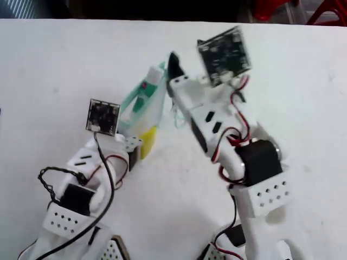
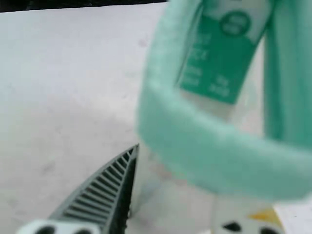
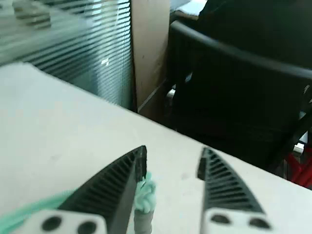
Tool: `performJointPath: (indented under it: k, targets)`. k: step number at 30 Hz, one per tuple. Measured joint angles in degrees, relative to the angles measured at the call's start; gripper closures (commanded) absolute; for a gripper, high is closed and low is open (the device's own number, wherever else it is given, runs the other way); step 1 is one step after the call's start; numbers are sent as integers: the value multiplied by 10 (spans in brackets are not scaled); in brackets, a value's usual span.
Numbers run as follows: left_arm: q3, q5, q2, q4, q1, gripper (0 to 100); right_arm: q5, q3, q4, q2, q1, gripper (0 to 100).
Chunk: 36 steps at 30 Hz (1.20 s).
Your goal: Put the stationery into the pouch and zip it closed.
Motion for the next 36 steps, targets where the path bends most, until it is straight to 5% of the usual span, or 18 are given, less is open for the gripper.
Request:
performJointPath:
  k: [10, 20, 36]
  targets:
    - [0, 0, 0, 0, 0, 748, -16, -55, 25, 149, 7, 981]
    - [0, 0, 0, 0, 0, 748, 32, -170, 209, 151, -156, 981]
    - [0, 0, 0, 0, 0, 748, 62, -233, 246, 180, -6, 937]
